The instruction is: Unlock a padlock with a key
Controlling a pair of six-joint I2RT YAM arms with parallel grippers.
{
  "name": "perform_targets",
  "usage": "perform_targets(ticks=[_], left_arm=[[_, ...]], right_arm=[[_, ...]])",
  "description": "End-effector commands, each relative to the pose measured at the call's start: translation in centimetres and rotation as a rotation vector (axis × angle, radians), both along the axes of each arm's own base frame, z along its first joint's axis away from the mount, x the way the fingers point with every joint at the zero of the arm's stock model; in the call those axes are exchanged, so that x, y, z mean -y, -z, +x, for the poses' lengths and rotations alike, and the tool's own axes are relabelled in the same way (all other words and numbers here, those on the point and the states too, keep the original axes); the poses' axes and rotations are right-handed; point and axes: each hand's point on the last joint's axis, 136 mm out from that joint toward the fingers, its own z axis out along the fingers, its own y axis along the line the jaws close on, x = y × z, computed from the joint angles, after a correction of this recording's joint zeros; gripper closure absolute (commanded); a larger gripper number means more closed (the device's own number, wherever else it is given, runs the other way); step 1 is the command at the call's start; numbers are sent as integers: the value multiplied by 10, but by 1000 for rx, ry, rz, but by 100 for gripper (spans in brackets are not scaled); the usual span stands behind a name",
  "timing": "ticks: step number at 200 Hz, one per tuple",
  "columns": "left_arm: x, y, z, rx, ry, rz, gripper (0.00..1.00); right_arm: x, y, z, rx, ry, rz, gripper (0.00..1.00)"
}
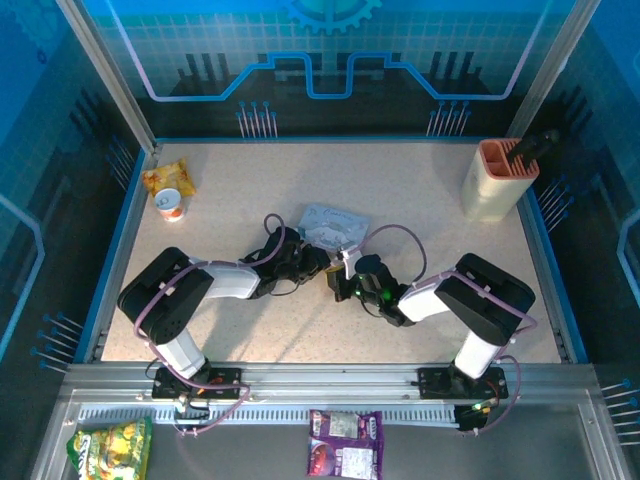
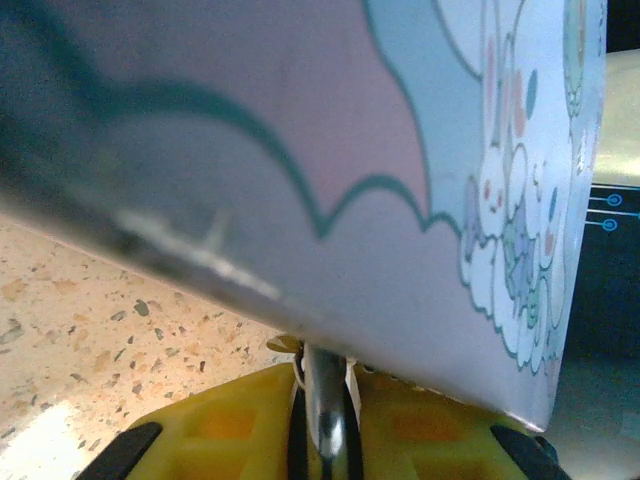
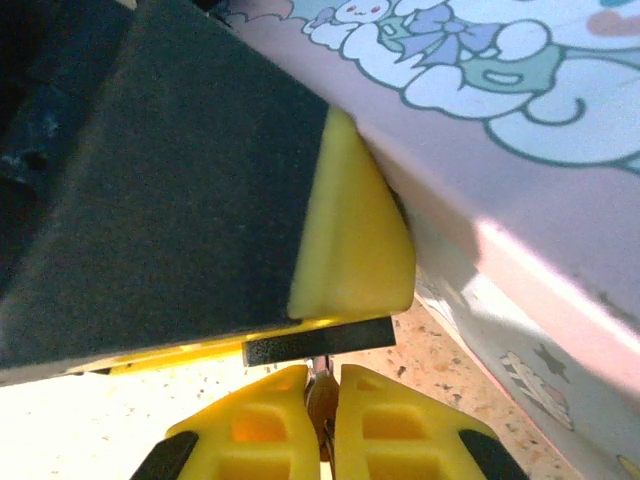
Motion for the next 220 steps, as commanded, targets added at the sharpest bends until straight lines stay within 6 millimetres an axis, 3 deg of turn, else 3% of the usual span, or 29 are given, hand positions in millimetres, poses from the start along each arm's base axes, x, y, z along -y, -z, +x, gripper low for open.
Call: perform_targets(ticks=[1, 80, 97, 117, 163, 220], left_arm=[[-8, -10, 18, 38, -56, 2, 79], [-17, -5, 22, 30, -80, 11, 63], [-17, -8, 24, 40, -81, -3, 63], [-15, -12, 25, 55, -77, -16, 69], [-18, -14, 21, 60, -75, -22, 68], [-38, -14, 14, 73, -93, 53, 57]], right_arm=[[-13, -15, -7, -77, -26, 175, 100], [-5, -5, -15, -151, 13, 203, 100], [-5, -2, -17, -172, 13, 209, 100], [-2, -1, -17, -181, 28, 223, 100], [2, -2, -16, -185, 42, 227, 100], [5, 3, -14, -234, 60, 234, 89]])
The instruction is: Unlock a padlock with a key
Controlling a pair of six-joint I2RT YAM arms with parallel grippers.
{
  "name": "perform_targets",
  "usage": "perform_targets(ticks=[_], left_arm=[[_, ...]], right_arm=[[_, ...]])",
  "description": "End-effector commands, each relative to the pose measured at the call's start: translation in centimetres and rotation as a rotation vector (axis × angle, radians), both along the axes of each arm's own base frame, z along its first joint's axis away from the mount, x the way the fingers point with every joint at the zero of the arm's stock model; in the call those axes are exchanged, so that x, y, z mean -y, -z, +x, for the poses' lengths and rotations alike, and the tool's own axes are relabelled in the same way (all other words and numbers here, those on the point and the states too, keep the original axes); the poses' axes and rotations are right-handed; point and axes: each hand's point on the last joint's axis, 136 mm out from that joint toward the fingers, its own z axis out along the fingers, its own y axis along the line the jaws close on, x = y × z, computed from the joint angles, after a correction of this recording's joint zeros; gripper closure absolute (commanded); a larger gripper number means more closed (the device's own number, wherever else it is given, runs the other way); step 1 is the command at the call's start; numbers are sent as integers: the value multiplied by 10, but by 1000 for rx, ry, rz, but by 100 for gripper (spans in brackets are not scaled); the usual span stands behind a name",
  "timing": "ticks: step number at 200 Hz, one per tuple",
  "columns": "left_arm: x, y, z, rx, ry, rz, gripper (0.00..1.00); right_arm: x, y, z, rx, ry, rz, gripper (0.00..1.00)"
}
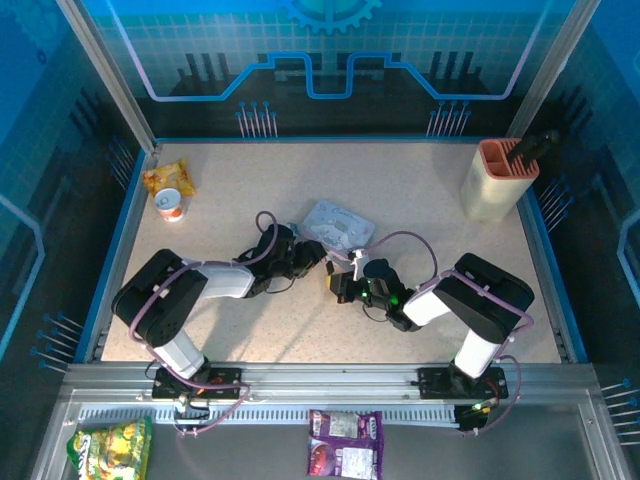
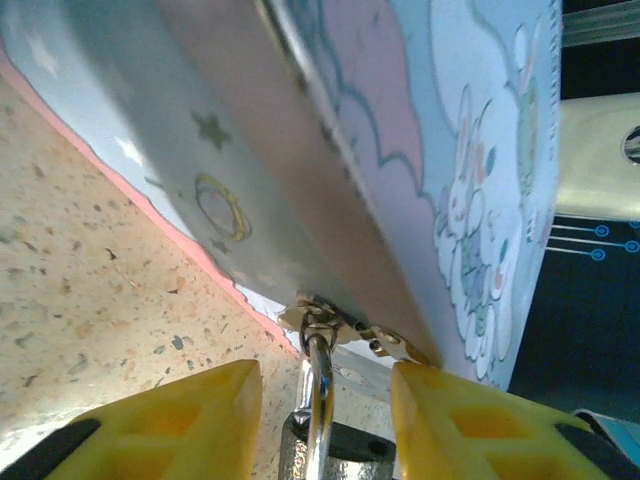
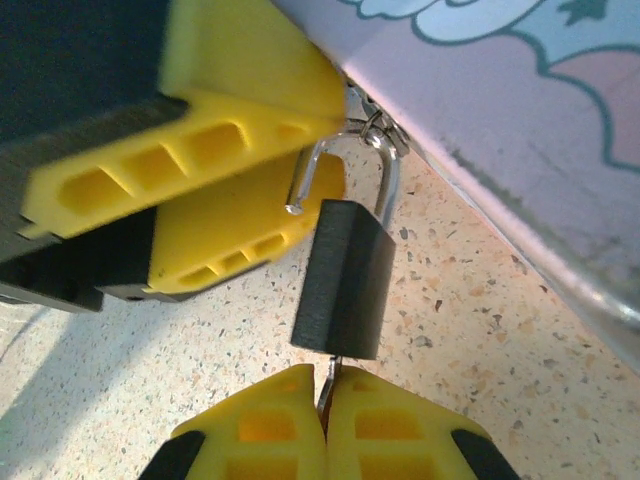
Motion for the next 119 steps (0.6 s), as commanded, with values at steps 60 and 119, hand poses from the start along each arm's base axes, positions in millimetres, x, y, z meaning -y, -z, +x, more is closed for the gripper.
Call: perform_targets(ticks=[60, 119], left_arm=[[-41, -25, 12, 98, -18, 109, 49], [-64, -42, 20, 149, 3, 195, 43]], right_arm=[[12, 6, 5, -117, 30, 83, 73], [25, -9, 10, -96, 10, 30, 58]])
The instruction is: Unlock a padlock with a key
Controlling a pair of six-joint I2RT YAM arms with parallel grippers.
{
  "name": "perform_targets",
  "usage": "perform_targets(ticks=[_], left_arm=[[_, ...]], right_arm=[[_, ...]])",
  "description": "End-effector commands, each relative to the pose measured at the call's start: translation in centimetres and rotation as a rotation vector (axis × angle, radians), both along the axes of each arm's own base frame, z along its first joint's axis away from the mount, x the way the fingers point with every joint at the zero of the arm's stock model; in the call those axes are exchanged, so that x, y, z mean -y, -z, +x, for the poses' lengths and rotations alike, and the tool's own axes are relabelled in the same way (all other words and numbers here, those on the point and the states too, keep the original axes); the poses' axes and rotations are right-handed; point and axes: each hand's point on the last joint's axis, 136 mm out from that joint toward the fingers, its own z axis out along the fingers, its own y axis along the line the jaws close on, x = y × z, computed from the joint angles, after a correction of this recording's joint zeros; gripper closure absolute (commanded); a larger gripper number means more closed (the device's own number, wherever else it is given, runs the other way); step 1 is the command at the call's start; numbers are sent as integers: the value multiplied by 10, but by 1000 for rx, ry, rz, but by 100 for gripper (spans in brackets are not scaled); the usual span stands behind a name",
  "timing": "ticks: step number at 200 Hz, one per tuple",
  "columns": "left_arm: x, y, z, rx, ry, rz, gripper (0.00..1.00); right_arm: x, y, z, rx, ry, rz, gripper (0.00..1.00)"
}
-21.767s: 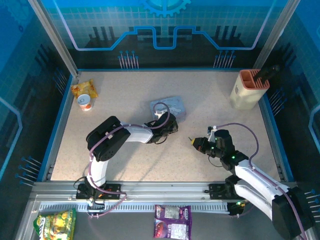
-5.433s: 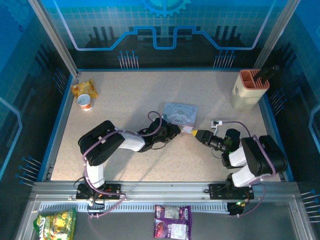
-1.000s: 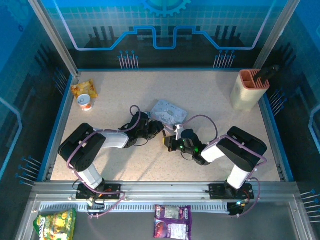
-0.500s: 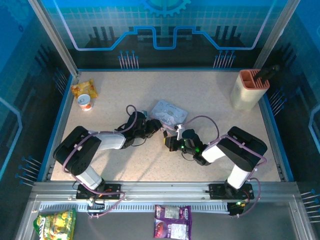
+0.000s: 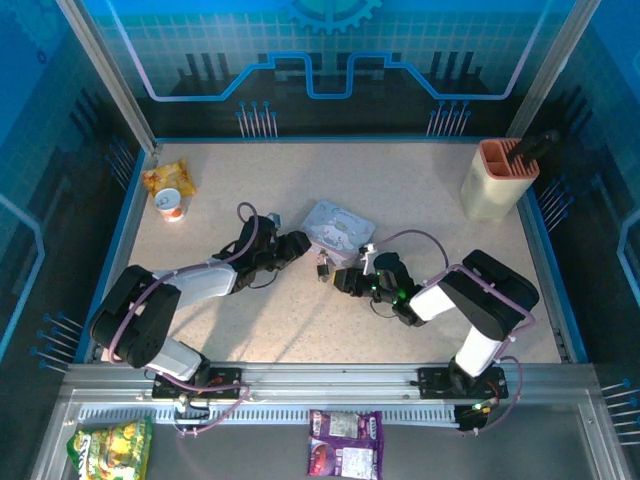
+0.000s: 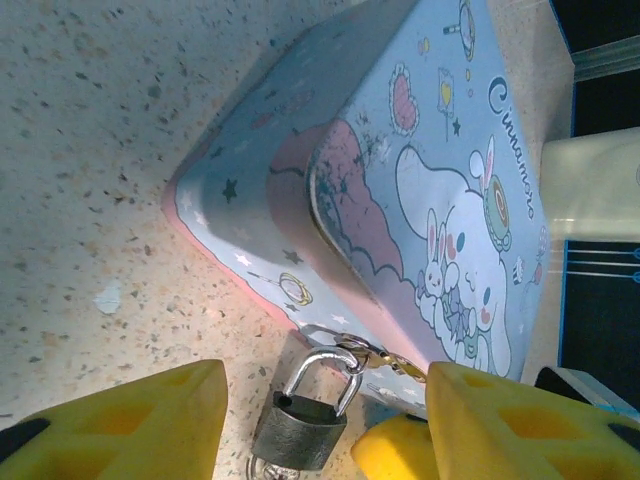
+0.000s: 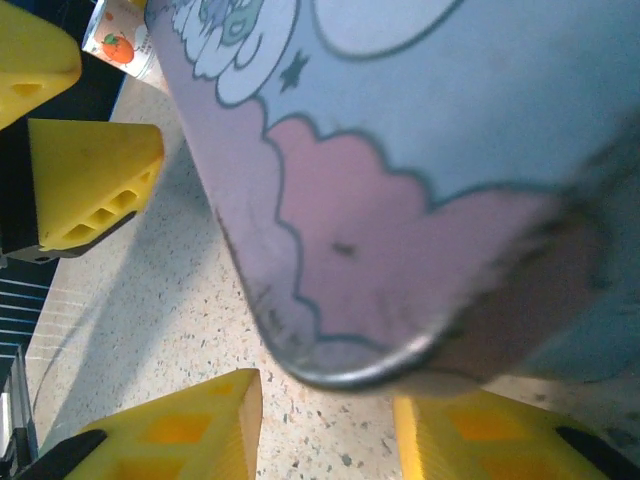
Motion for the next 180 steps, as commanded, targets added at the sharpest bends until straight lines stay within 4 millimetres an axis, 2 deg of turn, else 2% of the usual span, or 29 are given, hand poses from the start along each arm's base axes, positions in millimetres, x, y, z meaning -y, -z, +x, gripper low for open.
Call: perform_targets(ticks=[1, 33, 48, 76, 80, 102, 127, 147, 180], left_arm=[[-14, -20, 10, 60, 23, 54, 43], [-20, -30, 15, 82, 70, 112, 40], [-20, -33, 15, 98, 93, 141, 36], [-23, -36, 14, 112, 123, 190, 27], [-23, -36, 13, 115, 127, 194, 26], [-25, -34, 14, 114, 135, 224, 23], [-26, -34, 16, 117, 135, 234, 21], [-27, -32, 15, 112, 133, 233, 20], [-26, -30, 17, 99, 128, 232, 19]], right_arm=[[1, -14, -1, 35, -46, -38, 58], [-2, -30, 0, 103, -112, -148, 55], [-3, -36, 3, 112, -125, -199, 46], [-6, -42, 10, 118, -140, -251, 42], [-7, -43, 10, 121, -142, -252, 38], [-7, -42, 15, 125, -154, -283, 37], [8, -37, 31, 91, -121, -286, 36], [30, -27, 45, 18, -59, -244, 36], [51, -27, 60, -6, -15, -195, 37]])
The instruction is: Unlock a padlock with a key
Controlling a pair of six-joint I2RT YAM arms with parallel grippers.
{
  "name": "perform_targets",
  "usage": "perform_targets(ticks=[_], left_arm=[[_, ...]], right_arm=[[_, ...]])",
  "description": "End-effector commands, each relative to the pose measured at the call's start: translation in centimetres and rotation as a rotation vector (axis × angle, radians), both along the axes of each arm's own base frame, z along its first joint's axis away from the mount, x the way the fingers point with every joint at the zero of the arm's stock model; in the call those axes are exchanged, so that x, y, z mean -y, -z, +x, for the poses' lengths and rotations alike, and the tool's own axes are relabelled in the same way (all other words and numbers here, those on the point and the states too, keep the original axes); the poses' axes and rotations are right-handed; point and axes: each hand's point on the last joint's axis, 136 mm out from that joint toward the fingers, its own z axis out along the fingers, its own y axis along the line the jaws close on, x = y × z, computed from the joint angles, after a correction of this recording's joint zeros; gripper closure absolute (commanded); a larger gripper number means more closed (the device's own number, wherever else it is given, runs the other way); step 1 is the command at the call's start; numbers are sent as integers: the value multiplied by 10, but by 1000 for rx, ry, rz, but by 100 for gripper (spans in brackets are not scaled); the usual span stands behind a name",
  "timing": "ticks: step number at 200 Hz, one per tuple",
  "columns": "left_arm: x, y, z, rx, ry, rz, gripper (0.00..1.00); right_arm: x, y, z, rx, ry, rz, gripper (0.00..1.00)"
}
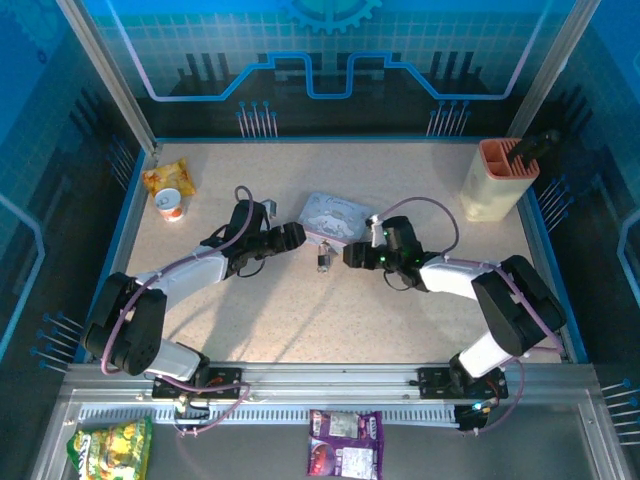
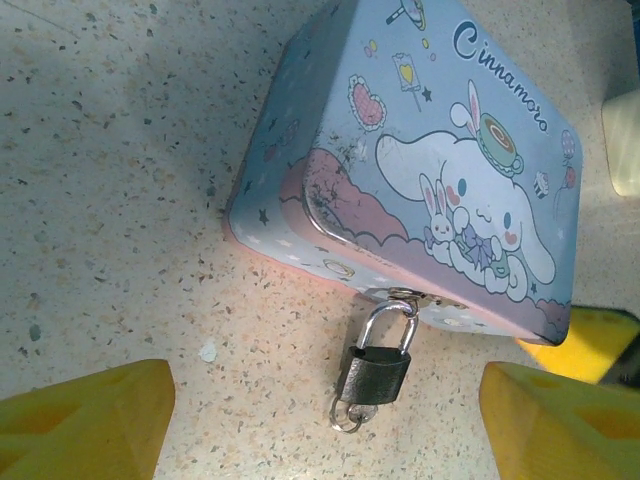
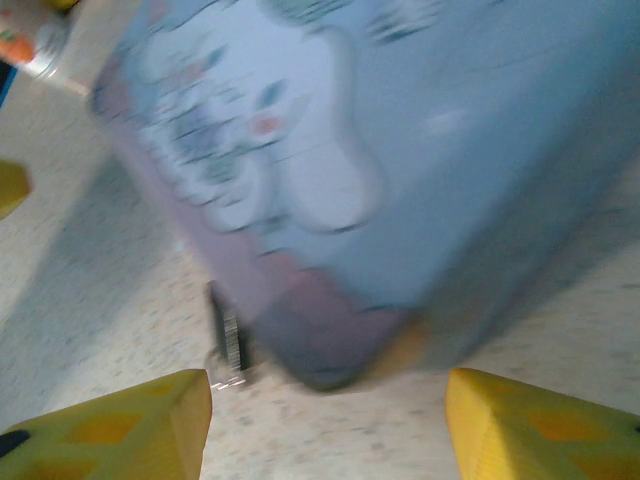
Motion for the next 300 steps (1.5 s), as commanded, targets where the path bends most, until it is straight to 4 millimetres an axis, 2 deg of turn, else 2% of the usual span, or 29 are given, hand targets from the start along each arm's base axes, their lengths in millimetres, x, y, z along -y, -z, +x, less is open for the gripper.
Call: perform_targets(ticks=[1, 14, 34, 63, 89, 126, 154, 217, 266, 300], left_arm=[[0, -10, 7, 19, 3, 8, 19], [2, -9, 9, 15, 4, 4, 19], [1, -9, 15, 11, -2, 18, 19], [4, -6, 29, -8, -6, 43, 19], [11, -4, 46, -17, 6, 53, 20], [14, -4, 61, -16, -7, 57, 20], [17, 4, 70, -47, -6, 72, 21], [28, 19, 78, -130, -16, 47, 25], [36, 24, 82, -147, 0, 54, 26], [38, 33, 80, -171, -9, 47, 27]], right_arm=[[5, 0, 3, -32, -7, 46, 37], [1, -7, 2, -20, -22, 76, 38], [-13, -24, -12, 58, -21, 168, 39], [-32, -27, -38, 106, -15, 137, 39], [-44, -23, -47, 91, -7, 144, 38], [-56, -8, -40, 46, 5, 155, 37], [-66, 1, -32, 41, -9, 103, 37], [-73, 22, -13, 2, 9, 6, 38], [-74, 38, -11, -27, 13, -39, 40], [-87, 48, -12, -74, -47, -33, 45]])
